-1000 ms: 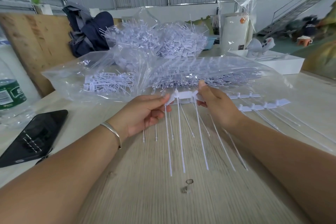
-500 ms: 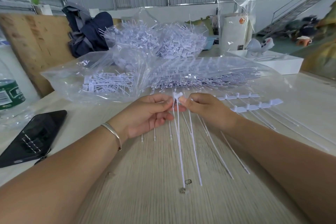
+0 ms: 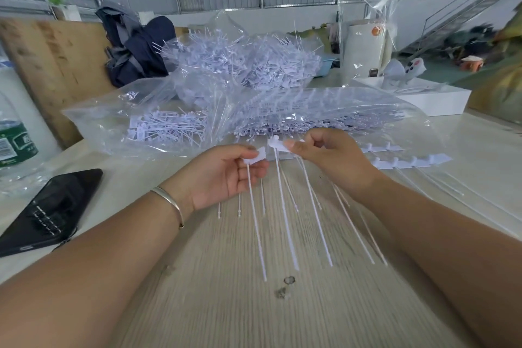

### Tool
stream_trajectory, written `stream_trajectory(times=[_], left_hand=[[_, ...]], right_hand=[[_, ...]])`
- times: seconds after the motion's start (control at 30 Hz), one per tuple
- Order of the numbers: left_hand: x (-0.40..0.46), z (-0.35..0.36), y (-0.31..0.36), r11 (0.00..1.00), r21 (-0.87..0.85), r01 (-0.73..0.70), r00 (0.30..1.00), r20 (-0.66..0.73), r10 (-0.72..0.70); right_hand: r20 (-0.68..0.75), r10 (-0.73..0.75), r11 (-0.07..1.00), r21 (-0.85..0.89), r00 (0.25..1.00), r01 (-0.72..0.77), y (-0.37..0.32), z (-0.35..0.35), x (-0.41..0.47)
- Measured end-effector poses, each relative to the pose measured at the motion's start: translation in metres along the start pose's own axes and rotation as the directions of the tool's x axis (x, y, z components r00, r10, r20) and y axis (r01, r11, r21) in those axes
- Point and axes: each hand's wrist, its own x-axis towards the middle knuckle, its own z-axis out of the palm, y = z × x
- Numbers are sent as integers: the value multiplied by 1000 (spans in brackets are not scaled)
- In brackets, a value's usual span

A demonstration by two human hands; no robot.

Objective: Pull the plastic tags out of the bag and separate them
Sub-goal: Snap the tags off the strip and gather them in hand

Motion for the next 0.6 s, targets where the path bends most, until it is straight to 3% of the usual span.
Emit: stream_trajectory(times=[0.4, 0.6], left_hand=[[1, -1, -2, 981, 191, 46, 995, -97, -28], [3, 4, -4, 980, 197, 29, 988, -152, 1]], right_hand=[[-41, 35, 990, -134, 999, -40, 4, 3, 0], [-16, 15, 976, -216, 1000, -18, 3, 3, -2]])
